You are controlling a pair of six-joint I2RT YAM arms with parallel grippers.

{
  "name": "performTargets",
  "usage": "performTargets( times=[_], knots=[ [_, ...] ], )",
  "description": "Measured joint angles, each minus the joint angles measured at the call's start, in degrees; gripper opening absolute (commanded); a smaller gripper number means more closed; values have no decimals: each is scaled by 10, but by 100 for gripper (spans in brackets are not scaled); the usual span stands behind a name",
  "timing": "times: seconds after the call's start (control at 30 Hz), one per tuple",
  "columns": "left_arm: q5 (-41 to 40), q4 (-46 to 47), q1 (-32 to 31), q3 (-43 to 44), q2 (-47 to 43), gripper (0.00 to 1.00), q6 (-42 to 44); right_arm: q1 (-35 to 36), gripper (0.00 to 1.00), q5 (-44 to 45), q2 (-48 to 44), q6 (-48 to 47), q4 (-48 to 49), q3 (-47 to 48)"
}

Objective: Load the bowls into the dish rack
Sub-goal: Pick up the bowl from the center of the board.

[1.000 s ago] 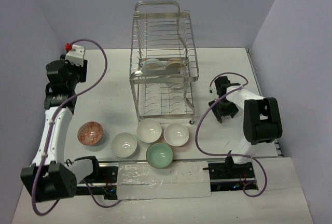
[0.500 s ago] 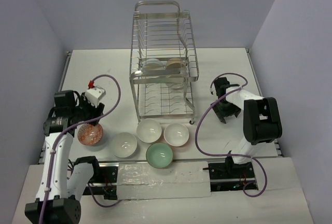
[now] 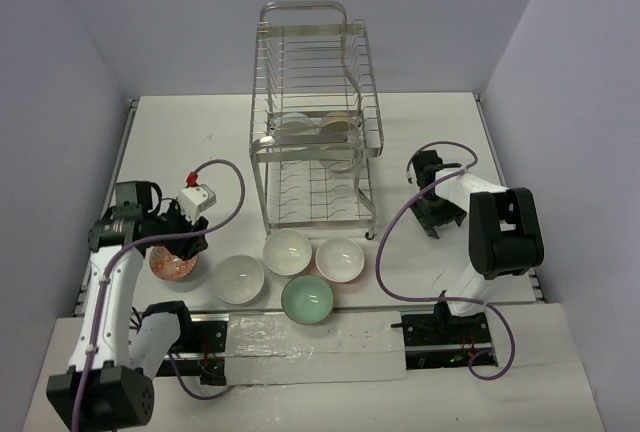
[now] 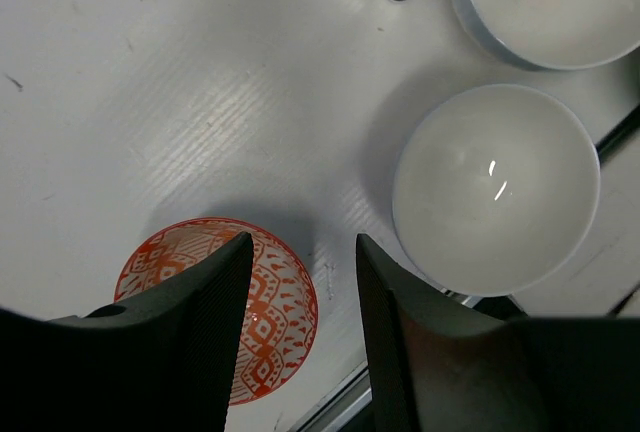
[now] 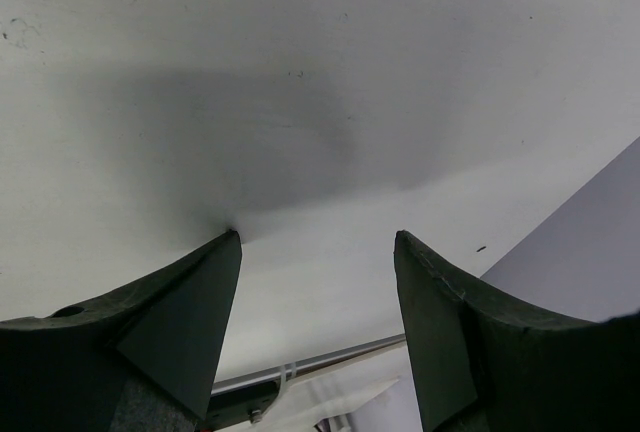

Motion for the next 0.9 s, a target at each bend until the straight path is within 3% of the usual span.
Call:
performTargets(
  times=[0.2,0.33,0.53,0.9],
  knots=[
    [9,-48,0,35,89,49,21,0,71,3,0,0,0,-3],
    [10,-76,-5,52,105,44,22,0,71,9,0,-2,1,-3],
    [-5,-119,-33,73,126,46,21,0,71,12,0,-7,2,-3],
    [-114,-129,-174,66,122,44,-58,0,71,12,0,-11,2,-6]
  ],
)
